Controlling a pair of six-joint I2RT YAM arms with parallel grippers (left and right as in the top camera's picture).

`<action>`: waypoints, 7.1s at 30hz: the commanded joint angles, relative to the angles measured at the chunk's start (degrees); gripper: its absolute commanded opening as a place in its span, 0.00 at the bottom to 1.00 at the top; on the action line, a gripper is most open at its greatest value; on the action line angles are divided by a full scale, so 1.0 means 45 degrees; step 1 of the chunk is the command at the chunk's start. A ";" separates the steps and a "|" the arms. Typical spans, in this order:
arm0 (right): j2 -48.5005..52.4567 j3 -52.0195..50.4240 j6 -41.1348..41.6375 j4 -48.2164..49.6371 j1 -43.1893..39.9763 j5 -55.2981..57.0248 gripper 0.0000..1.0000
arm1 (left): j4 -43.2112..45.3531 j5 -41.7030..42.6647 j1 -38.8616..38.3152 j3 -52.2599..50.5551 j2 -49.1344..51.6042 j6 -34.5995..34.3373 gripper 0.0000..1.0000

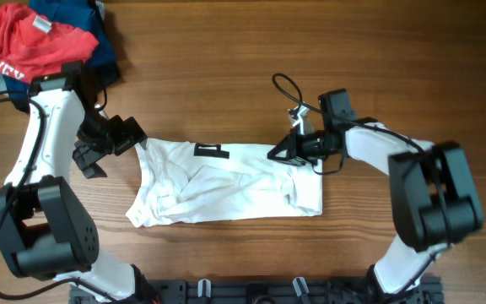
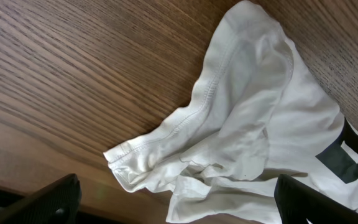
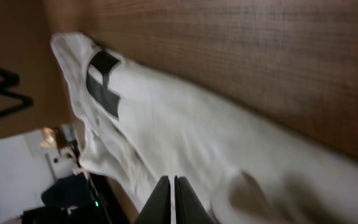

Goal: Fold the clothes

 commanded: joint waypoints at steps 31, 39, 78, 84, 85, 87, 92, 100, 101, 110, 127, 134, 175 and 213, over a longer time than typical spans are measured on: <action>-0.1583 -0.3643 0.2516 0.0379 0.0758 -0.0058 0.18 | -0.0107 0.0151 -0.0063 -0.0083 -0.0204 0.0068 1.00; -0.1851 -0.3619 0.3147 0.0296 0.0758 0.1511 0.08 | -0.0097 0.0151 -0.0063 -0.0083 -0.0204 0.0073 1.00; -0.5119 -0.0034 0.2263 -0.0617 -0.0408 0.0826 0.58 | 0.0107 0.0155 -0.0063 -0.0083 -0.0204 0.0068 1.00; -0.4969 -0.1132 0.0563 -0.3332 -0.0078 0.0986 0.57 | 0.0102 0.0155 -0.0063 -0.0083 -0.0204 0.0068 1.00; -0.4877 -0.1418 0.0597 -0.3201 0.0000 0.0986 0.57 | 0.0102 0.0160 -0.0063 -0.0083 -0.0204 0.0068 1.00; -0.4605 -0.2195 0.0874 -0.2642 0.0223 0.0981 0.57 | 0.0102 0.0165 -0.0063 -0.0083 -0.0204 0.0068 1.00; -0.4051 -0.3677 0.1841 -0.1617 0.0777 0.0986 0.57 | 0.0092 0.0525 -0.0063 -0.0083 -0.0204 0.0073 1.00; -0.4940 -0.3449 0.1855 -0.2715 0.1141 0.2788 0.46 | 0.0097 0.0529 -0.0063 -0.0083 -0.0204 0.0083 1.00; -0.5294 -0.3133 0.1841 -0.3264 0.1141 0.3211 0.46 | 0.0097 0.0529 -0.0063 -0.0083 -0.0204 0.0126 1.00; -0.8709 0.0879 0.1841 -0.8801 0.0991 0.8383 1.00 | 0.0335 0.0525 -0.0063 -0.0083 -0.0204 0.0457 1.00; -0.8514 0.1005 0.0131 -0.9738 -0.0913 0.6747 0.99 | 0.2200 0.3400 0.1928 -0.1345 0.0063 0.2778 1.00; -0.8510 0.1005 0.0136 -0.9335 -0.0913 0.6742 0.99 | 0.2545 0.3628 0.2608 -0.2696 0.0063 0.3419 1.00; -0.8510 0.1001 -0.0189 -0.9690 -0.0908 0.6504 1.00 | 0.6081 0.4493 0.0015 -0.5921 0.0126 0.3735 0.04; -0.8403 0.1001 -0.0146 -0.9743 -0.0908 0.6499 0.99 | 0.1112 0.1277 -0.7752 -0.0437 -0.2205 -0.1311 0.04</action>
